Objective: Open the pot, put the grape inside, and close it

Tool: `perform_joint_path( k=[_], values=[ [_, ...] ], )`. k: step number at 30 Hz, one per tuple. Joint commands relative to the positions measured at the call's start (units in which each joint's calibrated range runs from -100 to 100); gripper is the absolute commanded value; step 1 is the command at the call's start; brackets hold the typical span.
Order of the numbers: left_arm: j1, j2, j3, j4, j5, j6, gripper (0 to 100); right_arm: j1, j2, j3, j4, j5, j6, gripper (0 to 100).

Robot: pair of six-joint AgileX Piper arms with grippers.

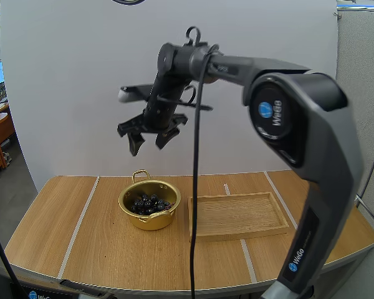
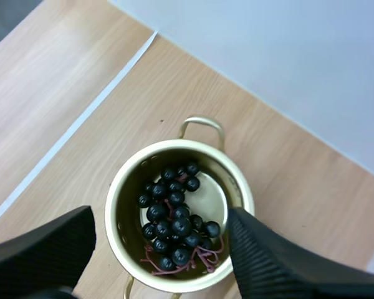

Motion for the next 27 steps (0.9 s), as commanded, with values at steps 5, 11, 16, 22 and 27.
perform_joint_path(
  k=[5,11,16,22,27],
  values=[
    [-0.26,-0.2,-0.3,0.4,-2.4,-0.5,0,0.0,-18.2,5.3,-5.0,0.5,3.3,100],
    [-0.26,-0.2,-0.3,0.4,-2.4,-0.5,0,0.0,-29.1,12.7,-8.5,0.5,5.3,100],
    [-0.26,-0.2,-0.3,0.4,-2.4,-0.5,0,0.0,-37.5,17.9,-12.3,0.5,7.7,100],
    [-0.26,-0.2,-0.3,0.4,-2.4,-0.5,0,-3.1,-46.8,24.9,-11.5,0.5,7.8,100],
    [-0.26,-0.2,-0.3,0.4,-2.4,-0.5,0,-4.6,-53.8,31.5,-8.5,0.5,7.8,100]
  ],
)
